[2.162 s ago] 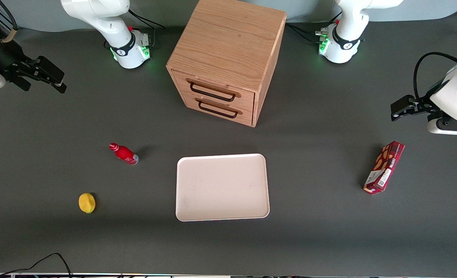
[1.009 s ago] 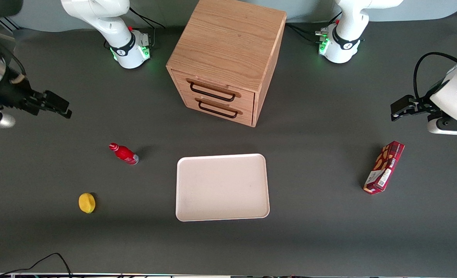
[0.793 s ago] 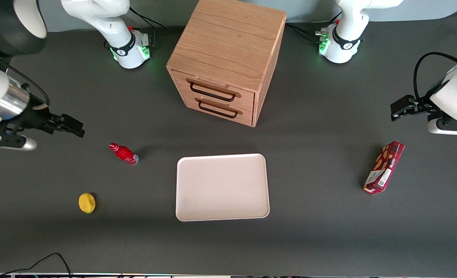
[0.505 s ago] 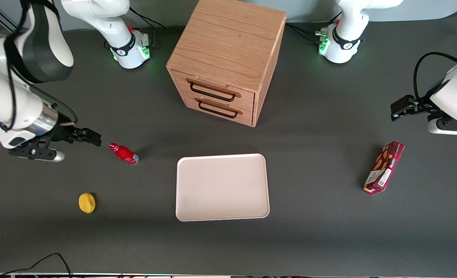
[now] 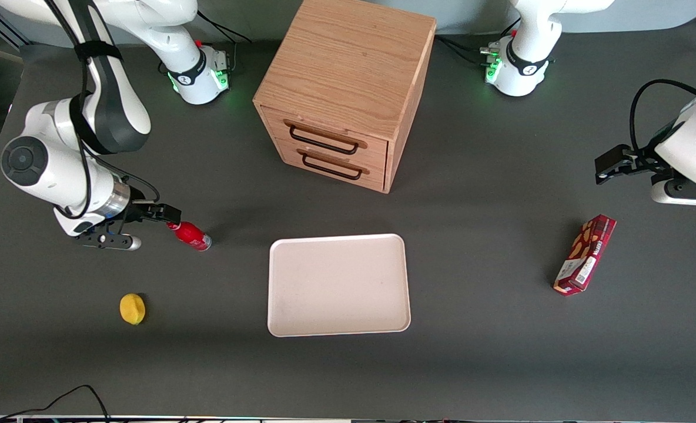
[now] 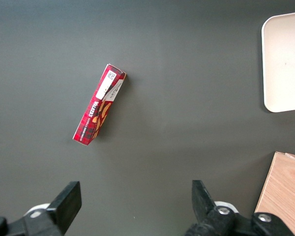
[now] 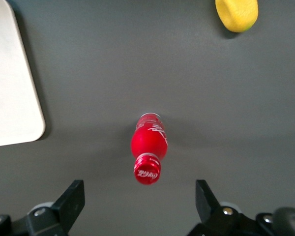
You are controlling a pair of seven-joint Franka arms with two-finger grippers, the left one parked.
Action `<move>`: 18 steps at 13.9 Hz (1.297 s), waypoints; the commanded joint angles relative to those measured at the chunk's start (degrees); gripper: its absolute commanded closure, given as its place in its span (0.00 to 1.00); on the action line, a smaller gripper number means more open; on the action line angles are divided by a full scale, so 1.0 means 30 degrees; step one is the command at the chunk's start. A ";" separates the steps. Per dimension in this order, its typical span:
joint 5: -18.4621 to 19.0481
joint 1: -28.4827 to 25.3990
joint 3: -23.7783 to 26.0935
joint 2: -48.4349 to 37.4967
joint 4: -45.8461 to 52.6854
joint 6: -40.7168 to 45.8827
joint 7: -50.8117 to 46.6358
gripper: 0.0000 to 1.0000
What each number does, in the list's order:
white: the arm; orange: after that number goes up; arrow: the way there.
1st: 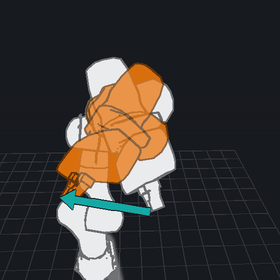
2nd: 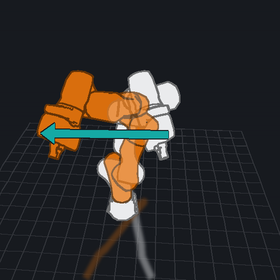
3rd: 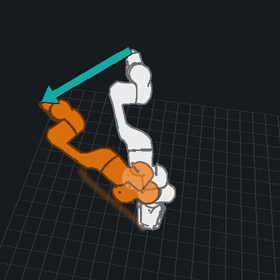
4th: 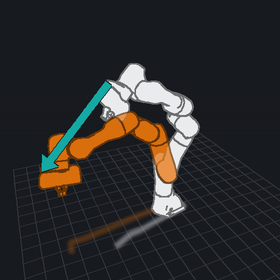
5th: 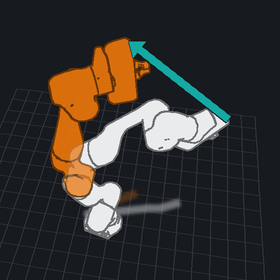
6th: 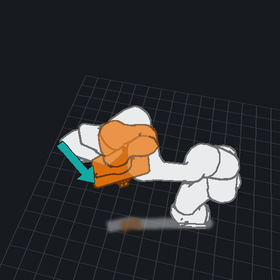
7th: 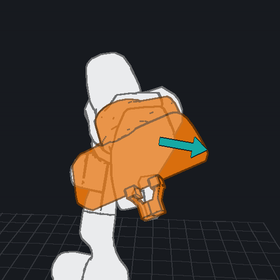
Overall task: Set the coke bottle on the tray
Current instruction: 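Close the right gripper on the bottle's neck and lift it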
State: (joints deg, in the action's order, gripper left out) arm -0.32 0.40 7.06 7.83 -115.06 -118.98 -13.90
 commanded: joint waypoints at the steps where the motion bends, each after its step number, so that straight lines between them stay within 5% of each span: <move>1: -0.0304 0.0217 0.0048 -0.0093 -0.1226 -0.1499 0.0650 0.00; 9: -0.0391 0.0217 0.0077 0.0845 -0.2020 -0.3025 0.0621 0.01; 11: -0.0391 0.0217 0.0077 0.0875 -0.2019 -0.3142 0.0621 0.10; 17: -0.0391 0.0158 0.0077 0.0875 -0.1990 -0.3113 0.0621 0.93; 18: -0.0391 0.0158 0.0106 0.0846 -0.1932 -0.3084 0.0621 1.00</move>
State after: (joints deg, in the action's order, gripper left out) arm -0.32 0.63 7.10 10.68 -120.77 -127.41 -13.79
